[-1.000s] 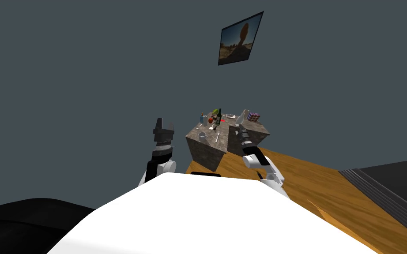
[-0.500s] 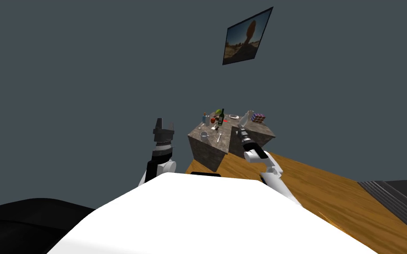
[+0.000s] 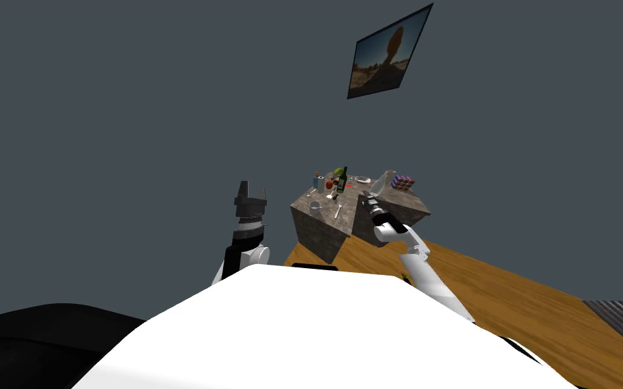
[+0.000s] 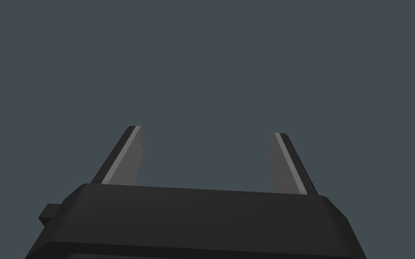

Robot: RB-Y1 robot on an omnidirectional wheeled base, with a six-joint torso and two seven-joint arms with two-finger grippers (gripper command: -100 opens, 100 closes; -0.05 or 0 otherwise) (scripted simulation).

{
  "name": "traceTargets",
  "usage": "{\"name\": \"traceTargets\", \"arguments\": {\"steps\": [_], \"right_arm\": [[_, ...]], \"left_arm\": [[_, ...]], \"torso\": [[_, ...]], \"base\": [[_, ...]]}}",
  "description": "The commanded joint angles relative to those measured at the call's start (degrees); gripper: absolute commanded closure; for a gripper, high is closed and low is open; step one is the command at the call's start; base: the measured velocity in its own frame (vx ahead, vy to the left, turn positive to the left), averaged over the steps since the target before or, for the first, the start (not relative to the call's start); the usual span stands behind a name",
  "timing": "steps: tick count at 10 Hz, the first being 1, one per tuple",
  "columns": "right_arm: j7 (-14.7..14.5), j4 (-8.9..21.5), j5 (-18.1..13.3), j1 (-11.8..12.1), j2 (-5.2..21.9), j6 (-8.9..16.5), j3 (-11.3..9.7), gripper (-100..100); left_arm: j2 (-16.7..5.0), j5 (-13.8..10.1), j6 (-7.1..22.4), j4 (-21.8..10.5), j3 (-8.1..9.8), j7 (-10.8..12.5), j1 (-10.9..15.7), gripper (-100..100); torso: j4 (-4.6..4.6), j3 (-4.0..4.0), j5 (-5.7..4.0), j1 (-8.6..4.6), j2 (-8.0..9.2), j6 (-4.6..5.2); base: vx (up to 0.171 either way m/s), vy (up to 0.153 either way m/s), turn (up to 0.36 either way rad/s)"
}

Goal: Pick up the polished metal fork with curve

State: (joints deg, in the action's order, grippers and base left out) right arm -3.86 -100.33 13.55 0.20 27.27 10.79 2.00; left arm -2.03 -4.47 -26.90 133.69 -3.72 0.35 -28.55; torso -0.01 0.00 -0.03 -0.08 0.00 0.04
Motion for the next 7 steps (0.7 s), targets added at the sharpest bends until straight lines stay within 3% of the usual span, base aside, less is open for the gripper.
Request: {"name": "traceTargets", "arguments": {"steps": [1, 2, 3, 4, 5, 6, 7], "right_arm": [[-1.09, 2.86, 0.75, -2.86, 1.46, 2.86, -0.07, -100], [-1.09, 3.07, 0.75, -2.87, 1.46, 4.3, -0.07, -100], [-2.11, 5.53, 1.4, -5.27, 2.65, 5.86, -0.29, -100], [-2.11, 5.83, 1.4, -5.28, 2.65, 7.34, -0.29, -100], [-3.18, 8.04, 2.05, -7.7, 3.78, 9.29, -0.6, -100], [-3.18, 8.63, 2.05, -7.7, 3.78, 10.77, -0.6, -100], [-4.31, 10.01, 2.7, -9.76, 4.85, 12.87, -1.03, -100]], "left_arm": [[0.0, 0.0, 0.0, 0.0, 0.0, 0.0, 0.0, 0], [0.0, 0.0, 0.0, 0.0, 0.0, 0.0, 0.0, 0], [0.0, 0.0, 0.0, 0.0, 0.0, 0.0, 0.0, 0], [0.0, 0.0, 0.0, 0.0, 0.0, 0.0, 0.01, 0], [0.0, 0.0, 0.0, 0.0, 0.0, 0.0, 0.0, 0], [0.0, 0.0, 0.0, 0.0, 0.0, 0.0, 0.0, 0], [0.0, 0.0, 0.0, 0.0, 0.0, 0.0, 0.0, 0]], "torso": [[0.0, 0.0, 0.0, 0.0, 0.0, 0.0], [0.0, 0.0, 0.01, 0.01, -0.01, -0.04], [0.0, 0.0, 0.0, 0.01, 0.0, 0.01], [0.01, 0.0, 0.01, -0.01, -0.01, -0.04], [0.0, 0.0, 0.0, -0.01, 0.0, 0.02], [0.0, 0.0, 0.01, 0.02, 0.0, -0.03], [0.0, 0.0, 0.0, 0.01, -0.01, 0.02]], "base": [[-0.014, -0.017, 0.181], [-0.013, -0.019, 0.087], [-0.019, -0.024, 0.193], [-0.014, -0.025, 0.093], [-0.015, -0.017, 0.17], [-0.011, -0.017, 0.084], [-0.015, -0.019, 0.163]]}}
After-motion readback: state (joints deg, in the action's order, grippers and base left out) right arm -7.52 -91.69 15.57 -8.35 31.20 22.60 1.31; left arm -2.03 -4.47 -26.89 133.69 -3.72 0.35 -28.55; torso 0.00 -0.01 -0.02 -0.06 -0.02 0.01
